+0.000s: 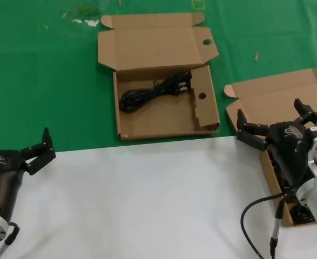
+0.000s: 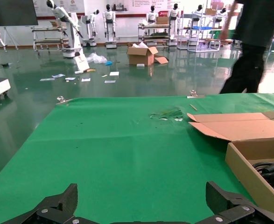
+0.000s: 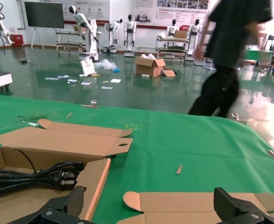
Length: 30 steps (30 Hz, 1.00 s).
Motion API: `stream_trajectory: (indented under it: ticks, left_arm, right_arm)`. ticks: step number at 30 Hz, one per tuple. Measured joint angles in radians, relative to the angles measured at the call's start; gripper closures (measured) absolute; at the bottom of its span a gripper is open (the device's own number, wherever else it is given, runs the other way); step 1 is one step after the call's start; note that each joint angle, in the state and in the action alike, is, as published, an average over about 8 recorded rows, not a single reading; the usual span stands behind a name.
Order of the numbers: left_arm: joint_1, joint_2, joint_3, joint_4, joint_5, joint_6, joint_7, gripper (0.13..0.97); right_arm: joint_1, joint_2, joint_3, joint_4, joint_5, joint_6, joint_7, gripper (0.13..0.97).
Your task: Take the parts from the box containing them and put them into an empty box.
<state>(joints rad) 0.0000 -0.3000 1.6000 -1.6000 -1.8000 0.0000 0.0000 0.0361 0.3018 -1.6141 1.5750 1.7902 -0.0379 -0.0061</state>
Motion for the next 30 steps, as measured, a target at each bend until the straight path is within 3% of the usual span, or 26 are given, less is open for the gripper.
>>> stream_trajectory:
  ticks: [30]
  left_arm:
    - [0.0, 0.0, 0.0, 0.0, 0.0, 0.0, 0.0, 0.132]
  right_arm:
    - [0.0, 0.0, 0.0, 0.0, 0.0, 0.0, 0.0, 0.129]
